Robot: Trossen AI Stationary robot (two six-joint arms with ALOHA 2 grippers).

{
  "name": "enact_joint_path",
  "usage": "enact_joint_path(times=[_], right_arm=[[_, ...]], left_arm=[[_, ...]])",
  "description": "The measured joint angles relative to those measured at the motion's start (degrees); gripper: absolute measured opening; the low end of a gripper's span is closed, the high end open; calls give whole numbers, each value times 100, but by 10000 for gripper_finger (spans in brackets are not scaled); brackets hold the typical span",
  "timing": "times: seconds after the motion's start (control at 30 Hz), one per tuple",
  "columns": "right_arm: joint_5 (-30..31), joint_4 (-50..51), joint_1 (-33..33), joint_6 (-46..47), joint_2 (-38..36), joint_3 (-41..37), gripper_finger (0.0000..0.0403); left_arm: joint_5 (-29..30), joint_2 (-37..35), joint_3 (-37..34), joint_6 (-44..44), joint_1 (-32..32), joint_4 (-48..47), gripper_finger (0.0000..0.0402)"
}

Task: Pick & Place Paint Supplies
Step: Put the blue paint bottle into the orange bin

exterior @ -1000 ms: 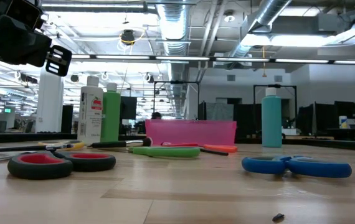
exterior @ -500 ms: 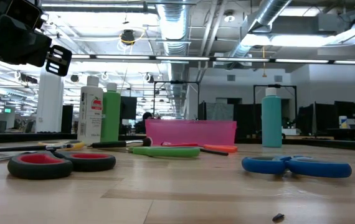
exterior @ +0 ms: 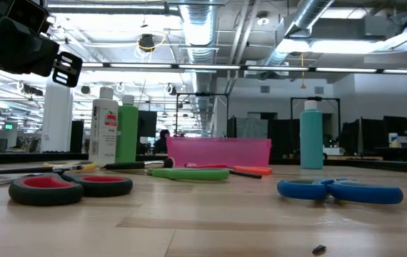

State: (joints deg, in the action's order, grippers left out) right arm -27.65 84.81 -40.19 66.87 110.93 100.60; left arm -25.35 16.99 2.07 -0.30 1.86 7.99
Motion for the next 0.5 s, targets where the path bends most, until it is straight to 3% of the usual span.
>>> enact_joint_path(times=[0.5], right_arm=[[27, -194, -32, 17, 0, 2, 114]], left_arm=[[1, 0, 0, 0, 1, 0, 0]])
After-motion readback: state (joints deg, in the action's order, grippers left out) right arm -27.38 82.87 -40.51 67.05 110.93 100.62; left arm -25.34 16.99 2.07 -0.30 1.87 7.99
